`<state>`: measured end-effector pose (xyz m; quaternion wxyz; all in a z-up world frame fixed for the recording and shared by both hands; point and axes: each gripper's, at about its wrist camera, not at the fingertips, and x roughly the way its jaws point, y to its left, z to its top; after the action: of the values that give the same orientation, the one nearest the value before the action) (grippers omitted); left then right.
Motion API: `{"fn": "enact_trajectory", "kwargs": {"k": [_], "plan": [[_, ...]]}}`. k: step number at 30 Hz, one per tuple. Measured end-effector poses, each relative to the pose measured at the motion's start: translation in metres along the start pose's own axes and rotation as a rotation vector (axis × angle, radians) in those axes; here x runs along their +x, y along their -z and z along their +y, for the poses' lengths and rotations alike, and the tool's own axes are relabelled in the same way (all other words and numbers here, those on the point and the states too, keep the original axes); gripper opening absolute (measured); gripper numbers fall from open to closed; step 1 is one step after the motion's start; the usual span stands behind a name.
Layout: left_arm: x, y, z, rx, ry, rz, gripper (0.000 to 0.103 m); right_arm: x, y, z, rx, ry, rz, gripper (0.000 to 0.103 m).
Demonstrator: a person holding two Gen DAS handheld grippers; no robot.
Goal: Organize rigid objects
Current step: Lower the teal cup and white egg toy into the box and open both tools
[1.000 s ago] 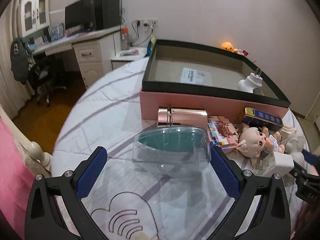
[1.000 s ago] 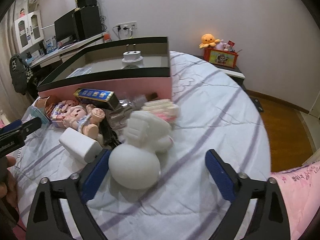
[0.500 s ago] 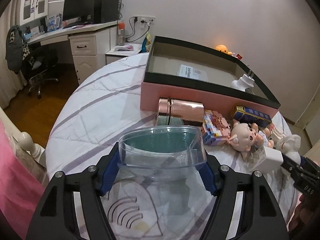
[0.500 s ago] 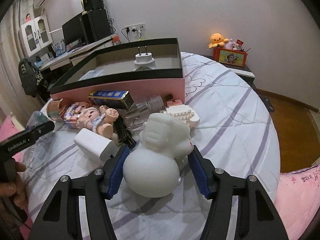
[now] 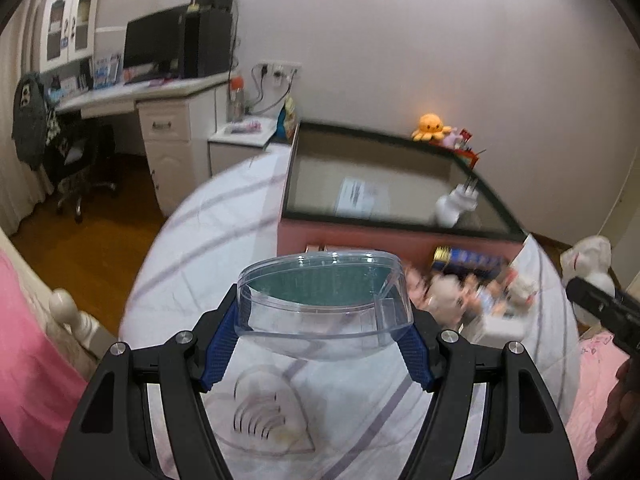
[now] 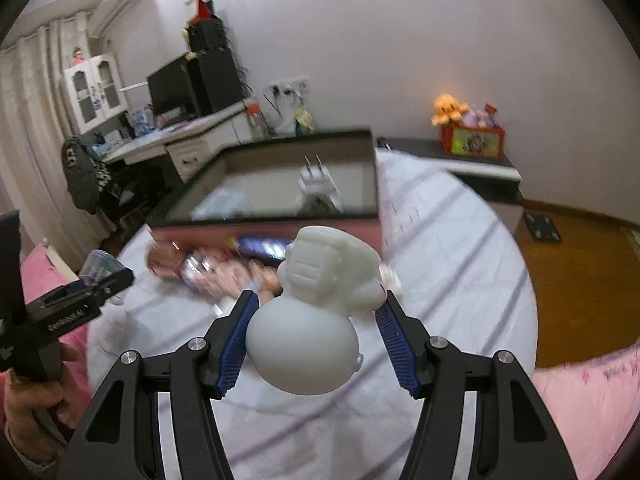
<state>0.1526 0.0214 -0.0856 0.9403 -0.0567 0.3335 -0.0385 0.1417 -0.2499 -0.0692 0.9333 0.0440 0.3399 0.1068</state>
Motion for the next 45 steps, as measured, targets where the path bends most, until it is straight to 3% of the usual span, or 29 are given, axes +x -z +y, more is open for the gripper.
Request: {"fn": "enact_trajectory", "kwargs": {"k": [11,20,33,42,45], "plan": [[-0.010,-0.088,-0.022,0.064,-0.006,-0.159,0.071,0.003,-0.095,0.038,-0.108,-0.022,-0.124,0.062],[0.015,-0.144,-0.032,0.069,-0.015,-0.222,0.071,0.042,-0.143,0.038,-0.079,-0.018,-0.138,0.062],[0.108,-0.159,-0.046,0.083,-0.011,-0.102,0.071,0.128,-0.154,0.013,-0.042,0.003,0.002,0.062],[0.148,-0.162,-0.050,0.087,-0.005,-0.043,0.072,0.163,-0.154,0.002,-0.030,0.015,0.067,0.062],[0.152,-0.162,-0.051,0.086,-0.017,-0.037,0.080,0.168,-0.155,-0.001,-0.022,0.021,0.081,0.063]]}}
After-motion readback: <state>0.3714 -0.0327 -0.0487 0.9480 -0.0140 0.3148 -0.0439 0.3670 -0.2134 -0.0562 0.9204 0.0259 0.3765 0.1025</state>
